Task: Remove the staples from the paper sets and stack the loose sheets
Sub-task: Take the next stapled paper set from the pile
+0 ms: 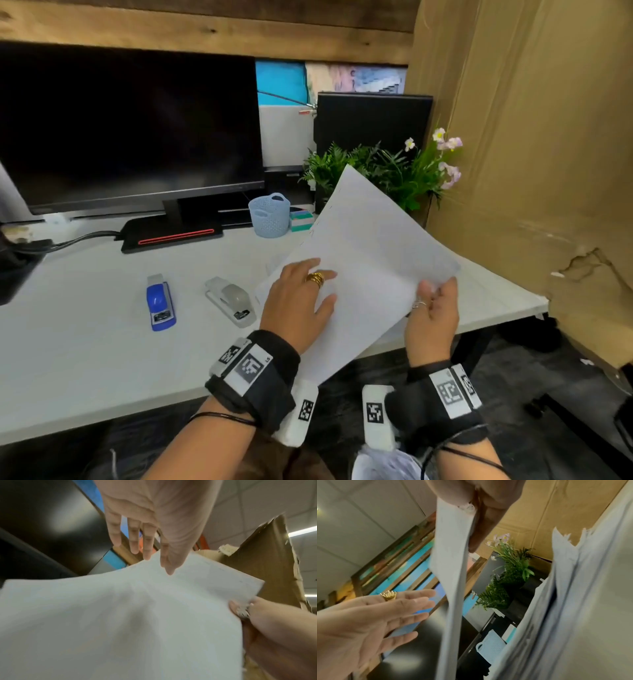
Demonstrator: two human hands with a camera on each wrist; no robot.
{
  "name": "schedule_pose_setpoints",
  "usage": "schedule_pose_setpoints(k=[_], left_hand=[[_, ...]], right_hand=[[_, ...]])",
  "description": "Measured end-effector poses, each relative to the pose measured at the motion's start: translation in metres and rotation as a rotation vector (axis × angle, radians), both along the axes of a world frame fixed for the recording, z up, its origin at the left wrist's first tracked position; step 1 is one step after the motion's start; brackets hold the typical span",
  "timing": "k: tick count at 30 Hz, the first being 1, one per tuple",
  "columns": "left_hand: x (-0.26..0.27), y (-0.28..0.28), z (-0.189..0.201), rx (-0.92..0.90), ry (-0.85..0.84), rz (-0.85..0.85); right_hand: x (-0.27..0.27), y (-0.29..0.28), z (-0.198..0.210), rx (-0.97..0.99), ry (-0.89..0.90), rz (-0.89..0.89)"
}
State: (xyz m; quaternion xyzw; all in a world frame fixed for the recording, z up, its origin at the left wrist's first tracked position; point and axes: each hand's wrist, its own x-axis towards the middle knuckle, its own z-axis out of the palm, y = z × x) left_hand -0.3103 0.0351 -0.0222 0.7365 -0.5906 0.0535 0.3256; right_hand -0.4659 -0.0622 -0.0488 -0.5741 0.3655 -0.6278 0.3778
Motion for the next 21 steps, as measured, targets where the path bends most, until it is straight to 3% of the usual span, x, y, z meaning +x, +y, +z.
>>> schedule_pose_setpoints(k=[5, 9, 11, 14, 16, 18, 19, 21], left_hand=[[0.004, 0.008, 0.046, -0.143, -0.058, 0.072], [0.007, 0.020, 0.058, -0.281, -0.043, 0.128], [0.015, 0.027, 0.055, -0.284, 0.001, 0.151], [0.040, 0.040, 0.041, -0.346, 0.393, 0.192], [0.060, 0.055, 0.026, -0.367, 0.576, 0.309], [0.078, 0.070, 0.011, -0.288, 0.521, 0.426], [0.085, 0.078, 0.004, -0.251, 0.489, 0.460], [0.094, 0.090, -0.004, -0.221, 0.472, 0.492]], right_hand=[[0.003, 0.013, 0.023, -0.088, -0.224, -0.060], [0.012, 0.018, 0.019, -0.041, -0.185, 0.049], [0.022, 0.023, 0.010, 0.018, -0.082, 0.172], [0.037, 0.028, -0.016, 0.098, 0.074, 0.420], [0.046, 0.028, -0.032, 0.083, 0.374, 0.506], [0.057, 0.029, -0.030, -0.053, 0.750, 0.499], [0.064, 0.029, -0.025, -0.144, 0.824, 0.441], [0.083, 0.028, 0.000, -0.236, 0.742, 0.326]])
